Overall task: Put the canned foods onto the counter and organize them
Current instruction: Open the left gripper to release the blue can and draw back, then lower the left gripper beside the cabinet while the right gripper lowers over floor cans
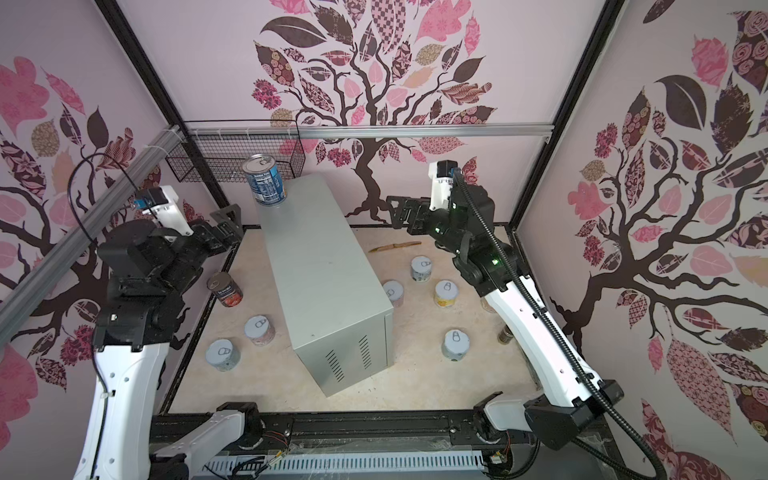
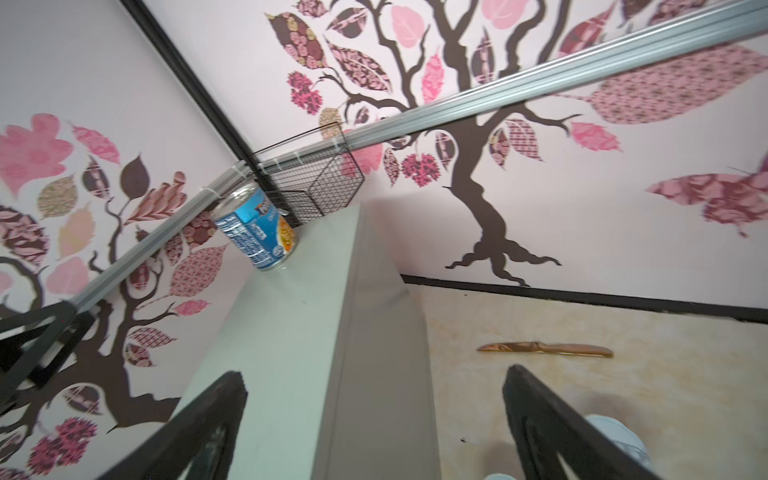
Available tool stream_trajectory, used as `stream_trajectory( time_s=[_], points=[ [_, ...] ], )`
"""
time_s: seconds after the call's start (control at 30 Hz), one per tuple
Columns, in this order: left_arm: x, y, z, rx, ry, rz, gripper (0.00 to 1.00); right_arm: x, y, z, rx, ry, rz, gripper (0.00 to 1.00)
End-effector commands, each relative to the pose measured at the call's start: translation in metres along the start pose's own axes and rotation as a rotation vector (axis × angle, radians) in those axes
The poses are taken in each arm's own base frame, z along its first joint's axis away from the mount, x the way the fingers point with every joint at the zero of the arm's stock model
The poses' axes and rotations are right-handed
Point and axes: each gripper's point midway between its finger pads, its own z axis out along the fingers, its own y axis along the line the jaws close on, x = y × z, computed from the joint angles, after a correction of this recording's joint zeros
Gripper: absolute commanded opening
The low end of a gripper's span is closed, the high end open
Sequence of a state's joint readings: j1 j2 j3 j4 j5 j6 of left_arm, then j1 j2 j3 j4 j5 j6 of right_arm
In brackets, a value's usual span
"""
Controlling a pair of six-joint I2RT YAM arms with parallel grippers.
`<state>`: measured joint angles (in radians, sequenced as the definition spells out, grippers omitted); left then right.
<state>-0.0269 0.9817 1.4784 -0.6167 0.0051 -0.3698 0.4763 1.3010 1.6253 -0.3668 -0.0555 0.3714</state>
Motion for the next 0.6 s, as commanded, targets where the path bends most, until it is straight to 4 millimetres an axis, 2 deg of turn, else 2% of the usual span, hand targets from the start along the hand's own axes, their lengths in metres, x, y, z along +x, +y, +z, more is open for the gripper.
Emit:
stream_trajectory(
  time_s=[0.0,0.37,0.57],
  points=[
    [0.045,0.007,-0.009,0.01,0.116,-0.06,0.98,0.03,-0.04,-0.017,0.175,0.053,0.008,1.0],
    [0.147,0.033,-0.019,-0.047,0.299,-0.044,0.98,0.138,-0.106,-0.028,0.349,0.189,0.008,1.0],
    [0.195,0.062,-0.022,-0.154,0.368,-0.066,0.98,0.199,-0.144,-0.031,0.465,0.273,0.044,1.0]
  ],
)
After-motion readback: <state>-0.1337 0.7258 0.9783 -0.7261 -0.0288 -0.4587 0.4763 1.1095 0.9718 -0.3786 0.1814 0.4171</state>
